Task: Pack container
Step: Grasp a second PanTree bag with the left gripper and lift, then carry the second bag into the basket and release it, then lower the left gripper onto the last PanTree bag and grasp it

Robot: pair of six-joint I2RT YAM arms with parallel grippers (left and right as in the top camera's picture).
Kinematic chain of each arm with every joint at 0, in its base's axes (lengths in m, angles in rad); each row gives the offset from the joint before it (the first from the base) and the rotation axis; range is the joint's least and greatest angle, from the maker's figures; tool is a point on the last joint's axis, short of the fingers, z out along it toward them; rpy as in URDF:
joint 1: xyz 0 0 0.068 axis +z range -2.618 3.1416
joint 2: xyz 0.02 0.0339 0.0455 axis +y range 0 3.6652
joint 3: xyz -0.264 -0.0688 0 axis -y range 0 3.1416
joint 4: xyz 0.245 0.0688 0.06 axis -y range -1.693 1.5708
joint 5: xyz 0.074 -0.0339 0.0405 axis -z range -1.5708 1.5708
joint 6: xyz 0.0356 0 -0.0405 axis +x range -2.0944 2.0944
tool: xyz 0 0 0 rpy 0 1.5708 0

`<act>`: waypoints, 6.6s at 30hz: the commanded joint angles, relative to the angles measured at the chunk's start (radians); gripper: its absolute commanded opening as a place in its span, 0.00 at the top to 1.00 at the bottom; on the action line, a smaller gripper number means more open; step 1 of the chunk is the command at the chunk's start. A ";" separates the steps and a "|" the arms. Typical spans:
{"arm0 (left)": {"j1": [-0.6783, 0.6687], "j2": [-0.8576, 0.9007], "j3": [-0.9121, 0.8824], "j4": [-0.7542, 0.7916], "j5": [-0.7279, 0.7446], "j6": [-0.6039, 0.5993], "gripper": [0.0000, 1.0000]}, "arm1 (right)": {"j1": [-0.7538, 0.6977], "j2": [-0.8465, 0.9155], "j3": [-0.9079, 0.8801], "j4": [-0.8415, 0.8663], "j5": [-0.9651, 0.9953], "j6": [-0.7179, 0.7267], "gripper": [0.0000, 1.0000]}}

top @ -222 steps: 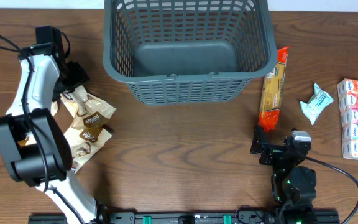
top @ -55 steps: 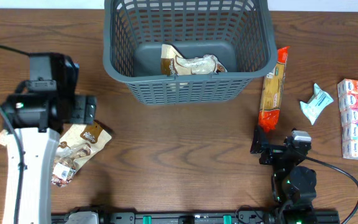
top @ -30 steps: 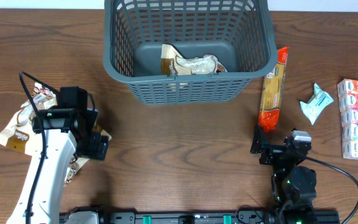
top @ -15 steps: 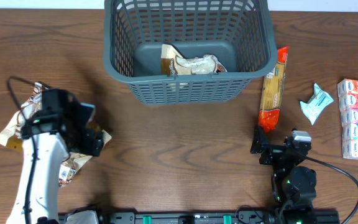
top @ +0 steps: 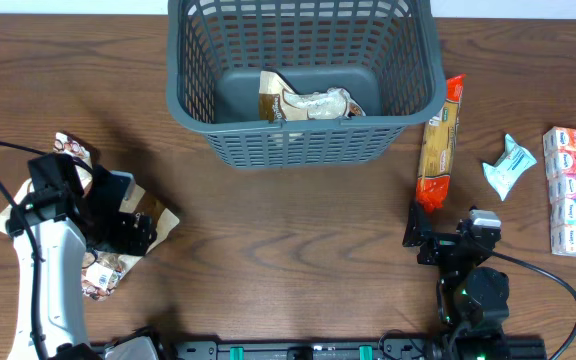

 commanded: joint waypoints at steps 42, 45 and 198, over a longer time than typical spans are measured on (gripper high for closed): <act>0.088 0.289 -0.082 0.157 -0.124 0.248 0.01 | 0.006 0.002 -0.004 0.000 0.004 -0.015 0.01; 0.088 0.299 -0.082 0.170 -0.094 0.247 0.02 | 0.006 0.002 -0.004 0.000 0.004 -0.015 0.01; 0.208 0.298 0.397 0.088 -0.210 0.128 0.01 | 0.006 0.002 -0.004 0.002 -0.003 -0.015 0.01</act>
